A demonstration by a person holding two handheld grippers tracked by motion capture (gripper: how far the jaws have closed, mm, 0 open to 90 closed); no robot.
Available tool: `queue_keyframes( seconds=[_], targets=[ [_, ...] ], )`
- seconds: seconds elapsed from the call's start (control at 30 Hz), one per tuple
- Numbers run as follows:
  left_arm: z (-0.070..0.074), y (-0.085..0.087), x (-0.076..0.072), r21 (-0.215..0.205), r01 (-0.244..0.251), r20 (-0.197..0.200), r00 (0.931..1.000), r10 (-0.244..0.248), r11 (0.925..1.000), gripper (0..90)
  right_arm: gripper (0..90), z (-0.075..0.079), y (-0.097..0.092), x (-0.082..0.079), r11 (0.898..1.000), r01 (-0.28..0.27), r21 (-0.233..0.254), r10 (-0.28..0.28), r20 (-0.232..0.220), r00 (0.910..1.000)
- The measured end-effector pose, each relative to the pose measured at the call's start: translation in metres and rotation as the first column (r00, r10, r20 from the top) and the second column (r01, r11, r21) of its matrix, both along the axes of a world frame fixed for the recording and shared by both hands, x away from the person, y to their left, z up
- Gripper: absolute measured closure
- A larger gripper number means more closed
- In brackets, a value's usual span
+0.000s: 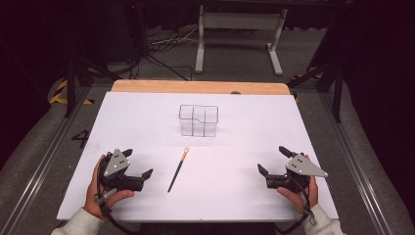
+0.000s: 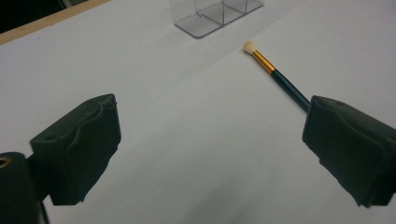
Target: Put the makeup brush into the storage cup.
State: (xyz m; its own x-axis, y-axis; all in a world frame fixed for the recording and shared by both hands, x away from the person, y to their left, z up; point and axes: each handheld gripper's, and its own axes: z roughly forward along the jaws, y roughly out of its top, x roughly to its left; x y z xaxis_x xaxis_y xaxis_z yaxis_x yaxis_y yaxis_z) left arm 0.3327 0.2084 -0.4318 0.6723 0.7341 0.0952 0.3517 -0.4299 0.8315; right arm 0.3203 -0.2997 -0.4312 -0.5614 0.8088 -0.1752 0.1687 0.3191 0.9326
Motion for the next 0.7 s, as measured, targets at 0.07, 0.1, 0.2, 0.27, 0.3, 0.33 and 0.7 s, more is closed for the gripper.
queue_keyframes(
  seconds=[0.07,0.1,0.2,0.27,0.3,0.33,0.7],
  targets=[
    [0.006,-0.007,0.002,0.043,-0.032,-0.041,0.9986,0.034,0.9986,7.3,6.1,0.000,0.000,0.002,1.000,0.000,-0.005,0.000,-0.002,1.0000],
    [0.008,-0.009,0.003,0.042,-0.025,-0.053,0.9983,0.027,0.9988,8.0,6.1,-0.001,0.000,0.003,1.000,0.003,-0.010,-0.003,-0.004,1.0000],
    [0.016,-0.023,0.008,0.085,-0.012,-0.106,0.9942,0.021,0.9963,8.9,6.2,-0.002,0.001,0.005,1.000,-0.003,-0.015,0.002,-0.018,0.9998],
    [0.019,-0.031,0.011,0.115,-0.024,-0.127,0.9912,0.039,0.9931,9.8,6.1,-0.003,0.001,0.005,1.000,-0.006,-0.021,0.006,-0.017,0.9998],
    [0.020,-0.036,0.014,0.126,-0.028,-0.149,0.9878,0.047,0.9916,9.8,6.2,-0.003,0.001,0.005,1.000,-0.005,-0.023,0.005,-0.018,0.9998],
    [0.022,-0.042,0.017,0.139,-0.029,-0.179,0.9824,0.053,0.9898,9.9,6.2,-0.003,0.002,0.006,1.000,-0.008,-0.025,0.007,-0.022,0.9997],
    [0.029,-0.088,0.052,0.262,0.039,-0.435,0.8966,0.082,0.9643,17.9,5.9,-0.005,0.002,0.006,0.999,-0.026,-0.038,0.024,-0.036,0.9991]
  ],
)
